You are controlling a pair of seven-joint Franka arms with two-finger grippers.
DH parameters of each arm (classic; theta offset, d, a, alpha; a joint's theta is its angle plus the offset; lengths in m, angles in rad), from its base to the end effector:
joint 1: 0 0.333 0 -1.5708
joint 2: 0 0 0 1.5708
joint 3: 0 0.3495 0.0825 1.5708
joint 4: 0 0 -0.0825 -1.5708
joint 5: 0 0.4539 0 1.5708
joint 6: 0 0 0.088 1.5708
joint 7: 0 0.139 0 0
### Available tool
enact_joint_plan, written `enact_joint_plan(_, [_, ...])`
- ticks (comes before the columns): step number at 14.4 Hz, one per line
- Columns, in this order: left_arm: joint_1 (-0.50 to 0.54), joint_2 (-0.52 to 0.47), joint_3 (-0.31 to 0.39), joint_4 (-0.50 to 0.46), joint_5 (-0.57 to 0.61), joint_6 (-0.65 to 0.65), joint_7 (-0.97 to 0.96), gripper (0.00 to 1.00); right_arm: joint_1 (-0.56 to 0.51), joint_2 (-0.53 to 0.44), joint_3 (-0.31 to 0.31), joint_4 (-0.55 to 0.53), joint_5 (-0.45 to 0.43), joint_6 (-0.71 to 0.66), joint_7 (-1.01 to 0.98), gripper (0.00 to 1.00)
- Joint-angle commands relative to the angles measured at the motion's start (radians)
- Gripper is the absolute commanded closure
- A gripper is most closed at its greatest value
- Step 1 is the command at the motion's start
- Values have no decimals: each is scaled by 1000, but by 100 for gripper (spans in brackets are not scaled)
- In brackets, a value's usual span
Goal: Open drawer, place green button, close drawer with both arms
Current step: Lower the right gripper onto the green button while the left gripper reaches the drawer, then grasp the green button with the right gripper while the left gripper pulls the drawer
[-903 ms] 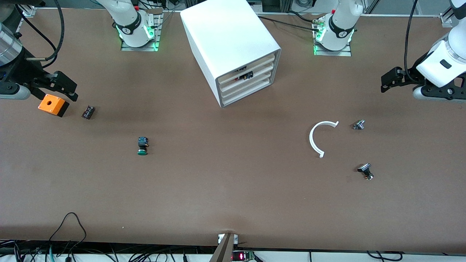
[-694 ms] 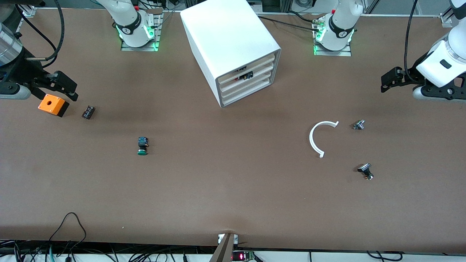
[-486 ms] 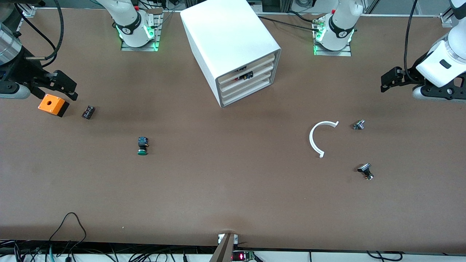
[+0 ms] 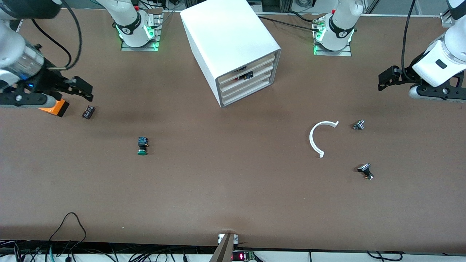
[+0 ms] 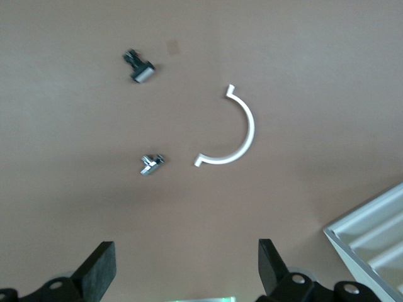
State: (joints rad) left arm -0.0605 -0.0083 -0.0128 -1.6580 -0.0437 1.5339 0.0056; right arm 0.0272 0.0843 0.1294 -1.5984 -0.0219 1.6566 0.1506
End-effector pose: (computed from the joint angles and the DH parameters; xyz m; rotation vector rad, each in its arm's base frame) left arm 0.6079 -0.0509 0.5815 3.0943 -0.1207 -0.1817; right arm 0.6489 0.0967 0.5648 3.1267 0.0123 -0.0366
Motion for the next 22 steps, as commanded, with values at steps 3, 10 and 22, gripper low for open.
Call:
enact_joint_plan(3, [-4, 53, -1, 3, -185, -120, 36, 1, 23, 115, -4, 17, 13, 55, 3, 0])
enact_joint_plan(10, [-4, 241, -38, -22, -563, -115, 223, 1, 23, 253, -4, -98, 10, 316, -14, 0])
enact_joint_plan(22, [-4, 453, -151, -352, -1076, 152, 847, 27, 42, 459, -5, -325, -6, 810, -63, 0])
